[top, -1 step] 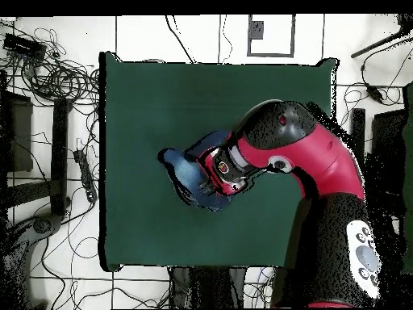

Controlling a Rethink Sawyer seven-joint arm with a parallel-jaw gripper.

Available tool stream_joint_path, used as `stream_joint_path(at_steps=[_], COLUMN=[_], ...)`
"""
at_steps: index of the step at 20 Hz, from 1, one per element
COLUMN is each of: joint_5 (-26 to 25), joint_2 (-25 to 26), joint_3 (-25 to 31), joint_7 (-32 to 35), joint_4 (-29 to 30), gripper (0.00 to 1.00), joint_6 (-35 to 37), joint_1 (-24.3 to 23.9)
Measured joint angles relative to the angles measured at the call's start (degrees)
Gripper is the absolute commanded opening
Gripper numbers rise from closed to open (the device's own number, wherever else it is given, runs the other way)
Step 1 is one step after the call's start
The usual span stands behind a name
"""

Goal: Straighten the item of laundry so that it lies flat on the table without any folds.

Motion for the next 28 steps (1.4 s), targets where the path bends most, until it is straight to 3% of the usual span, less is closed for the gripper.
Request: stream_joint_path(at_steps=[10,17,18,28], joint_5=[-2.25,-7.02,-8.01,-8.55], joint_2=[0.24,0.65,0.65,0.81], joint_3=[-0.18,-1.13,-1.13,-1.13], joint_7=[0.0,0.0,0.0,0.0], joint_4=[0.59,0.6,0.6,0.6], gripper=[0.0,0.0,1.0,1.0], joint_6=[-4.55,-22.35,-27.1,-31.09], joint_1=[0.5,0.86,0.86,0.28])
